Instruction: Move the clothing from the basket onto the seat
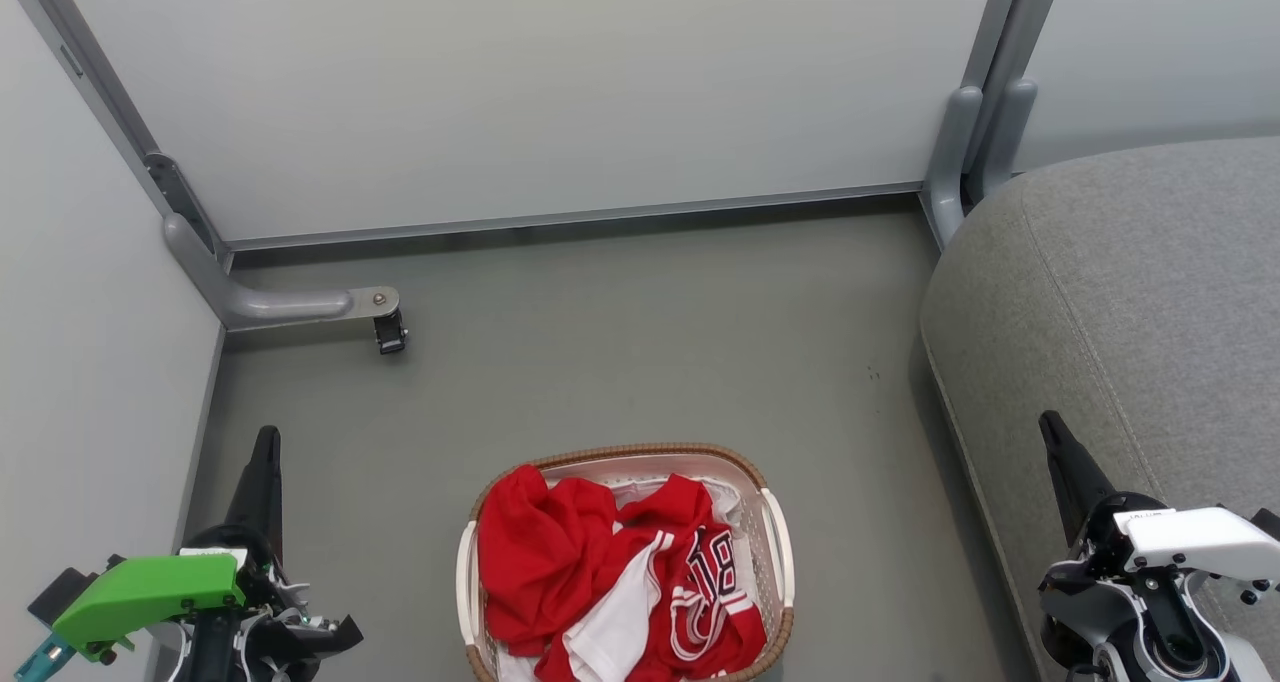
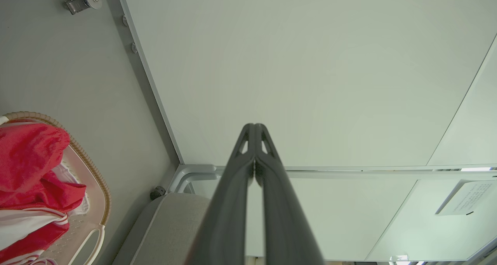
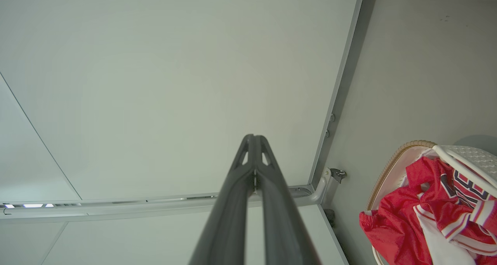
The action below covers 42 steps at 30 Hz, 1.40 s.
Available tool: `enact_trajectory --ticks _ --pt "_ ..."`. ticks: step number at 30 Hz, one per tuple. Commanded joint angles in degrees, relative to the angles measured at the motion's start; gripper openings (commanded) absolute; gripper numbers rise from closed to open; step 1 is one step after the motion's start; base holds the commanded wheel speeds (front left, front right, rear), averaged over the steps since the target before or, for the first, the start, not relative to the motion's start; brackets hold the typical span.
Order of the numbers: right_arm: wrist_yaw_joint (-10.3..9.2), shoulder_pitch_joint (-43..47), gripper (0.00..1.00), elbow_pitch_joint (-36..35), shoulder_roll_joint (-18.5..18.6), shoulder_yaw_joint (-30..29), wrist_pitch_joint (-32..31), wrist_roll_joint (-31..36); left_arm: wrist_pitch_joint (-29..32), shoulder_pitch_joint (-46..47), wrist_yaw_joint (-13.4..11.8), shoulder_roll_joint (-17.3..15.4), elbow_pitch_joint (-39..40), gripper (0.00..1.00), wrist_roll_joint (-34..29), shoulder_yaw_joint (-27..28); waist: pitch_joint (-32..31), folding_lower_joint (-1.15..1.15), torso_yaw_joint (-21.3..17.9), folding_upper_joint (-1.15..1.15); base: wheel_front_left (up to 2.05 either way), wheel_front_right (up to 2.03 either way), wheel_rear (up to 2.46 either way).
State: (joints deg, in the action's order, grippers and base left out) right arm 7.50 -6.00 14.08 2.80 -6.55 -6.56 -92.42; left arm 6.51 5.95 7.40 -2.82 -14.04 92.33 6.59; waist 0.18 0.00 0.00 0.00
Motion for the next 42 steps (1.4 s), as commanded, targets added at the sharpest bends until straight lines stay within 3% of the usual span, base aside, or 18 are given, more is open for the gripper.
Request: enact_trajectory --ticks 1,37,38,42 --pt "-0.02 -0.4 0.00 -0.2 0.2 0.0 -0.1 0.0 0.2 0.6 0.3 -0.1 0.1 0.00 0.2 0.0 0.0 0.00 0.0 0.00 0.00 0.00 0.00" --pt "-0.02 -0.4 0.00 -0.2 0.2 0.0 -0.1 0.0 0.2 0.6 0.3 -0.1 0.1 0.00 0.2 0.1 0.0 0.00 0.0 0.00 0.00 0.00 0.00" --pt "0.00 0.0 1.00 0.0 0.0 0.0 0.0 0.0 0.0 0.0 0.0 0.0 0.0 1.00 0.0 0.0 0.0 0.00 0.0 0.00 0.00 0.00 0.00" --pt "-0.02 1.0 1.00 1.2 -0.4 0.4 0.4 0.1 -0.4 -0.9 0.0 0.2 -1.2 1.00 -0.1 -0.5 0.0 0.00 0.0 0.00 0.00 0.00 0.00"
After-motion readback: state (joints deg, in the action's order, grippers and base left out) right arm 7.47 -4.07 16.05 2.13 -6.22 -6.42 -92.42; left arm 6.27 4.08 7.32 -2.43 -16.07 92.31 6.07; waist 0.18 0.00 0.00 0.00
